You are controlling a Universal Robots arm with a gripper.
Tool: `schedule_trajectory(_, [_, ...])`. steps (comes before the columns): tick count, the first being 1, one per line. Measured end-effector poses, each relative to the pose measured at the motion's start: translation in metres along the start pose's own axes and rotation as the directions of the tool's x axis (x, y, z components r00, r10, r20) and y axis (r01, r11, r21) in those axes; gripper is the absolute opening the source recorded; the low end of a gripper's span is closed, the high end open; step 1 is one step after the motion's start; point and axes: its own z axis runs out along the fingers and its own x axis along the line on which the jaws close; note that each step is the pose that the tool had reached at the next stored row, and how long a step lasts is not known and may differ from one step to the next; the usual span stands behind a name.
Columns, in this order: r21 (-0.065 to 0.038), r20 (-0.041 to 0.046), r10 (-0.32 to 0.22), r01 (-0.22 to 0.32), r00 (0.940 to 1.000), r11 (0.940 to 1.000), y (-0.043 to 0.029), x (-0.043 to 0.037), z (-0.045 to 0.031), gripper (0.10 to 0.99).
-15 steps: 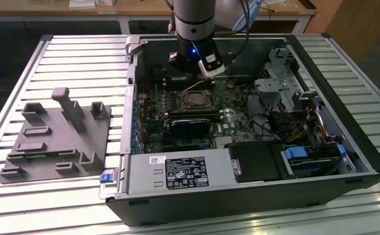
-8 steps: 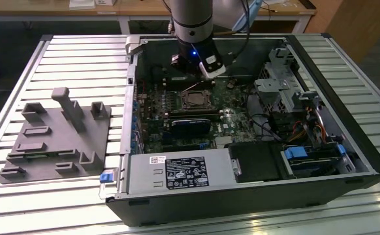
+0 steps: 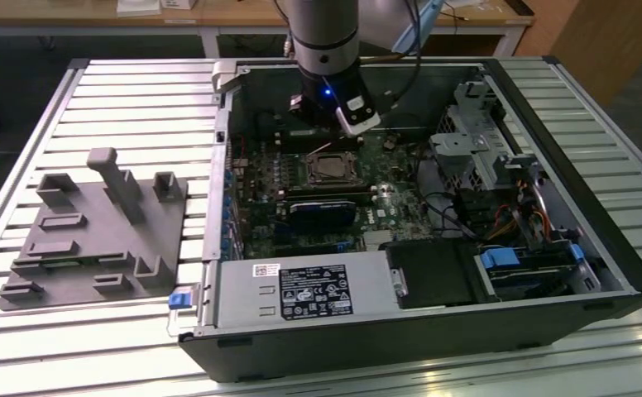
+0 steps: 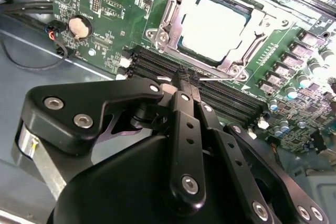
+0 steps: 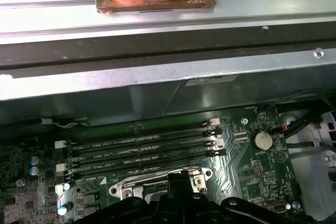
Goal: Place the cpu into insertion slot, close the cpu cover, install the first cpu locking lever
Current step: 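Install the first cpu locking lever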
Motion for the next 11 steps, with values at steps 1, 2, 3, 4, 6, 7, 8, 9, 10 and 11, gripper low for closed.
schedule_trajectory(1, [0.003, 0.0015, 0.004, -0.004, 1.0000, 1.0000, 0.0001, 0.0001, 0.0004, 0.106])
schedule_trajectory(2, [0.006, 0.0031, 0.008, -0.008, 1.0000, 0.9999, 0.0001, 0.0001, 0.0008, 0.106])
schedule_trajectory(3, [0.009, 0.0047, 0.013, -0.013, 0.9999, 0.9999, 0.0002, 0.0002, 0.0011, 0.106])
schedule_trajectory(4, [0.012, 0.0061, 0.016, -0.016, 0.9998, 0.9998, 0.0003, 0.0003, 0.0014, 0.106])
schedule_trajectory(6, [0.015, 0.0082, 0.022, -0.023, 0.9997, 0.9996, 0.0010, 0.0006, 0.0021, 0.106])
schedule_trajectory(7, [0.016, 0.0088, 0.024, -0.024, 0.9997, 0.9996, 0.0019, 0.0009, 0.0026, 0.106])
schedule_trajectory(8, [0.017, 0.0092, 0.025, -0.025, 0.9997, 0.9996, 0.0029, 0.0011, 0.0030, 0.106])
schedule_trajectory(9, [0.018, 0.0095, 0.025, -0.025, 0.9996, 0.9995, 0.0040, 0.0013, 0.0035, 0.106])
schedule_trajectory(10, [0.020, 0.0100, 0.025, -0.025, 0.9996, 0.9995, 0.0051, 0.0016, 0.0040, 0.106])
schedule_trajectory(11, [0.023, 0.0105, 0.025, -0.025, 0.9996, 0.9994, 0.0063, 0.0018, 0.0046, 0.106])
